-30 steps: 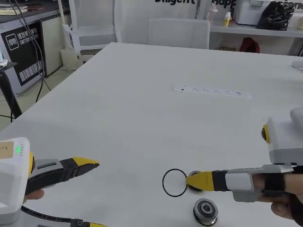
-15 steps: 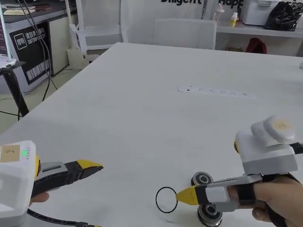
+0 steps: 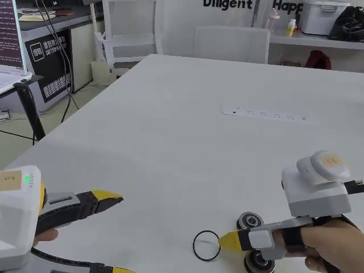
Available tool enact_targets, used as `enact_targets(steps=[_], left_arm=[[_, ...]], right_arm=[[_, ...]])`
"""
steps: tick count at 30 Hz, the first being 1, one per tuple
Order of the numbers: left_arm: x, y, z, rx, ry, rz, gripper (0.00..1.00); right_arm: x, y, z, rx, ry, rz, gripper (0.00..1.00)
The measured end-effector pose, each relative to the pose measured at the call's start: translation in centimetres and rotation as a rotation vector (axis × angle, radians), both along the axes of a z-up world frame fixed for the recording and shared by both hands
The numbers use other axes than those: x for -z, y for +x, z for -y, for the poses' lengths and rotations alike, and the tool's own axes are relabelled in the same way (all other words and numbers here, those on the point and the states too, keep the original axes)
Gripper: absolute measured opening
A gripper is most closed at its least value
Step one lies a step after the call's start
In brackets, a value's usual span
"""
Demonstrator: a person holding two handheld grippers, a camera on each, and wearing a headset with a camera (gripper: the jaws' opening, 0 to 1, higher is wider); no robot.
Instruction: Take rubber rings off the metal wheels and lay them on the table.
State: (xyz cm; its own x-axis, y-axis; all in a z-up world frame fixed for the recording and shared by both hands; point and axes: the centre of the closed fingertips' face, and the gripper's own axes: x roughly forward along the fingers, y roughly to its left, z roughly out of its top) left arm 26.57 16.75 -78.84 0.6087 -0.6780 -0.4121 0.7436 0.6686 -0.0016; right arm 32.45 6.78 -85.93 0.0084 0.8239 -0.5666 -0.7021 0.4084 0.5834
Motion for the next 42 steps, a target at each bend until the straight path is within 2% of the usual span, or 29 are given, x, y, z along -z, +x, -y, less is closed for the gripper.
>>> enact_targets(steps=[7,11,14,17,22,27,29,32,35,38,42], left_arm=[[-0.2,0.0,-0.4,-0.008,0.007,0.001,0.81],[-0.2,0.0,-0.6,-0.015,0.012,0.000,0.80],[-0.3,0.0,-0.7,-0.019,0.024,0.012,0.79],[-0.4,0.0,-0.8,-0.024,0.022,0.009,0.79],[-0.3,0.0,-0.8,-0.017,0.042,0.000,0.79],[-0.3,-0.1,-0.6,-0.003,0.061,-0.002,0.79],[-0.4,-0.2,-0.4,0.002,0.056,-0.006,0.79],[-1.1,-0.2,0.0,0.006,0.028,0.001,0.79],[-1.8,-0.2,0.2,0.014,0.020,0.002,0.79],[-2.1,-0.3,0.3,0.031,0.032,0.008,0.79],[-2.5,-0.4,0.7,0.051,0.050,0.003,0.80]], right_arm=[[0.0,0.6,0.4,0.000,-0.014,0.040,0.00],[0.1,0.9,0.9,0.003,-0.026,0.071,0.06],[-0.3,1.0,1.3,0.000,-0.023,0.083,0.06],[-1.2,1.1,1.8,0.010,-0.005,0.090,0.08],[-3.0,0.6,2.8,0.010,0.031,0.127,0.10],[-5.0,0.5,4.1,0.042,0.092,0.137,0.12],[-5.8,0.4,4.6,0.052,0.106,0.152,0.13],[-6.4,0.3,5.4,0.040,0.112,0.181,0.17],[-7.1,0.4,6.1,0.040,0.129,0.198,0.21],[-7.8,0.4,6.9,0.036,0.153,0.228,0.23],[-8.0,0.6,7.9,0.034,0.146,0.281,0.29]])
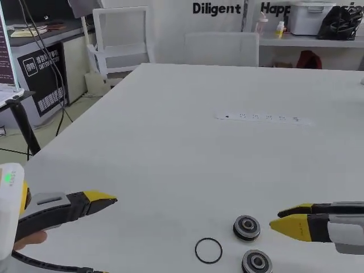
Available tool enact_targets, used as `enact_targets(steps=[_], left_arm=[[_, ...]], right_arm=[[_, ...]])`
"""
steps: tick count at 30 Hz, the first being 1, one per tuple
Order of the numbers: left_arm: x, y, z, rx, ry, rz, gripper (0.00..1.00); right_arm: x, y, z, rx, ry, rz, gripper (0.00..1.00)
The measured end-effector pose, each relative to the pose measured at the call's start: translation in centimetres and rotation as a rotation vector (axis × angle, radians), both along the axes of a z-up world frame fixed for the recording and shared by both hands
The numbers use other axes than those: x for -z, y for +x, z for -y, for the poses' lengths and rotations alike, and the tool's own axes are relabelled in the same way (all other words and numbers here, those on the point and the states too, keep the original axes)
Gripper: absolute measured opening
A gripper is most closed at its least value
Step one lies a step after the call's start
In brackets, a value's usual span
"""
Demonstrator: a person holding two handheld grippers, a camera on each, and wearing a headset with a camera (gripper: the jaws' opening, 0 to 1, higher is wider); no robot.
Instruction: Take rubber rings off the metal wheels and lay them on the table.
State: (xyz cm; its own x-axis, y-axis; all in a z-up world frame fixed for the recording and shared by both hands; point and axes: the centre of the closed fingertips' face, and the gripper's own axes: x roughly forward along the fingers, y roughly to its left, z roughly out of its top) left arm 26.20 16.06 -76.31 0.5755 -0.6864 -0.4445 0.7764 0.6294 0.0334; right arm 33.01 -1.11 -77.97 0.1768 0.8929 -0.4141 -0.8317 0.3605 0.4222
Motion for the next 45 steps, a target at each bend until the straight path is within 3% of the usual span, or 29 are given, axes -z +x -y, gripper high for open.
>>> enact_targets(steps=[3,7,12,15,17,25,29,30,37,40,45], left_arm=[[-0.4,0.1,0.4,0.011,-0.004,0.005,0.80],[-1.3,0.1,1.3,0.032,-0.045,0.012,0.81],[-2.6,0.4,2.3,0.053,-0.069,0.020,0.82],[-3.9,0.7,3.0,0.070,-0.086,0.039,0.83],[-4.4,1.0,3.4,0.078,-0.092,0.052,0.85],[-6.2,2.0,5.1,0.122,-0.060,0.092,0.87],[-7.0,2.7,6.3,0.159,-0.055,0.117,0.88],[-7.2,2.9,6.8,0.175,-0.056,0.124,0.88],[-7.5,3.7,9.9,0.259,-0.035,0.154,0.87],[-7.6,4.0,11.3,0.294,-0.052,0.171,0.85],[-6.8,4.4,13.0,0.333,-0.046,0.167,0.84]], right_arm=[[0.2,-0.2,0.6,-0.005,-0.007,0.024,0.34],[0.3,-0.5,1.1,-0.006,0.001,0.037,0.43],[0.8,-1.0,1.3,-0.022,-0.022,0.051,0.44],[1.0,-1.1,1.2,-0.042,-0.040,0.097,0.48],[1.3,-1.4,1.1,-0.056,-0.049,0.103,0.49],[3.3,-2.4,1.2,-0.123,-0.137,0.127,0.49],[4.7,-2.7,1.6,-0.169,-0.225,0.180,0.49],[4.9,-2.6,1.4,-0.160,-0.224,0.187,0.49],[5.8,-2.8,1.6,-0.207,-0.270,0.219,0.47],[5.9,-2.9,1.5,-0.215,-0.274,0.219,0.47],[6.2,-2.9,1.4,-0.224,-0.280,0.227,0.46]])
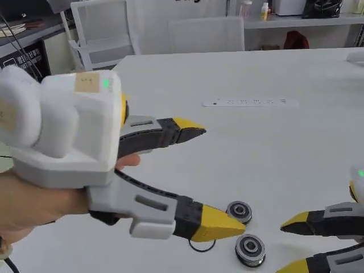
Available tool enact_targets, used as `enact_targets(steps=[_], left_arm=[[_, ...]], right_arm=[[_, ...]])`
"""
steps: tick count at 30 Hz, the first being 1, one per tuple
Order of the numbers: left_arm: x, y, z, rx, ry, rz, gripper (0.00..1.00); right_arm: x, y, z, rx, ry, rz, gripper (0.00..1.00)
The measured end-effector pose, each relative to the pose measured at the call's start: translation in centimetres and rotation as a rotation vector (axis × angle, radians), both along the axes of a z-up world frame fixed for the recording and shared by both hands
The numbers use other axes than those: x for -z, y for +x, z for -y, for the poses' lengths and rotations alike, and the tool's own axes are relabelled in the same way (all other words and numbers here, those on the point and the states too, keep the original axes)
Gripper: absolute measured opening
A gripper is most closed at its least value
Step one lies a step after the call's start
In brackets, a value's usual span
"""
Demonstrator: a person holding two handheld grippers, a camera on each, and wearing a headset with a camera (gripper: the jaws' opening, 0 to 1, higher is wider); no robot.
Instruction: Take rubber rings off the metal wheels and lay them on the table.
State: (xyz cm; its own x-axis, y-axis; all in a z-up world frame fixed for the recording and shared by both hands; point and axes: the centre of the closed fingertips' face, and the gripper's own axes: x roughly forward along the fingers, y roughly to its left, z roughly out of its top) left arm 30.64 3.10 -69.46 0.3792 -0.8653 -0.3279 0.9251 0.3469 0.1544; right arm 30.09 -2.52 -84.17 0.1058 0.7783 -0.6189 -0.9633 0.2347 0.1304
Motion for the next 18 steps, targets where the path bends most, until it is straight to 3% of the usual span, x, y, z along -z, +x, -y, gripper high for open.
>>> enact_targets(steps=[10,18], left_arm=[[1.9,1.0,2.6,0.070,0.022,-0.007,0.78],[3.6,2.1,3.4,0.080,0.037,-0.023,0.72]], right_arm=[[1.1,0.0,-0.6,-0.004,0.002,-0.017,0.44],[1.6,0.2,-0.9,-0.008,0.007,-0.028,0.41]])
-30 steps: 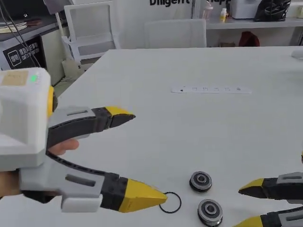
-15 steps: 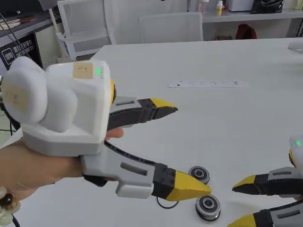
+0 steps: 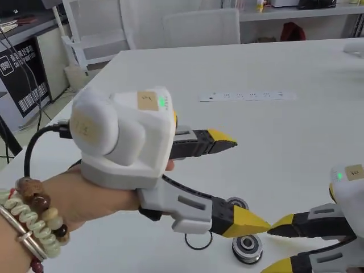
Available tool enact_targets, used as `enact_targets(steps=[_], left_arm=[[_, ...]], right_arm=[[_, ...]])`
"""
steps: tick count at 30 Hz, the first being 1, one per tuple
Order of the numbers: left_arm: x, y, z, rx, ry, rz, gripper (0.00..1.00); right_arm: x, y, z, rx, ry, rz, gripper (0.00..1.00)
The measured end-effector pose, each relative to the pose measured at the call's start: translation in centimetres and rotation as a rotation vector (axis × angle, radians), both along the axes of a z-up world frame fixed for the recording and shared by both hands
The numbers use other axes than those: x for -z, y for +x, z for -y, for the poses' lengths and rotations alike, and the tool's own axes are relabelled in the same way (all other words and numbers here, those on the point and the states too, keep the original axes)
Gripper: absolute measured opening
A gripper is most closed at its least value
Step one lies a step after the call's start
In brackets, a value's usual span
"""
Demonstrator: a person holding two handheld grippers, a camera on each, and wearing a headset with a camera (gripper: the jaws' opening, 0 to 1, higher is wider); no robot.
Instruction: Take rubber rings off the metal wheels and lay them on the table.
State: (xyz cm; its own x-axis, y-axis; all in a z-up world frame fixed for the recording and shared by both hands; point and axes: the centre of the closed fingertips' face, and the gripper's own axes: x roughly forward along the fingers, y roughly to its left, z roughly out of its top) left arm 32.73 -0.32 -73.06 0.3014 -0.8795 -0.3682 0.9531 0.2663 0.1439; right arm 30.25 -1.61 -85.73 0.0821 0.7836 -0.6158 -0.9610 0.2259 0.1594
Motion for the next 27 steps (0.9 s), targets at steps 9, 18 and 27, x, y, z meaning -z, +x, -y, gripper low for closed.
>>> enact_targets(steps=[9,18,27], left_arm=[[2.9,0.3,0.9,0.032,0.061,-0.009,0.61],[6.1,0.3,0.8,0.000,0.067,-0.055,0.49],[9.3,-0.7,0.4,0.019,0.147,-0.089,0.30]], right_arm=[[0.0,0.6,0.0,0.013,0.003,-0.004,0.36],[0.1,0.8,-0.4,0.020,0.015,-0.010,0.33],[0.5,0.7,-0.9,0.021,0.015,-0.017,0.31]])
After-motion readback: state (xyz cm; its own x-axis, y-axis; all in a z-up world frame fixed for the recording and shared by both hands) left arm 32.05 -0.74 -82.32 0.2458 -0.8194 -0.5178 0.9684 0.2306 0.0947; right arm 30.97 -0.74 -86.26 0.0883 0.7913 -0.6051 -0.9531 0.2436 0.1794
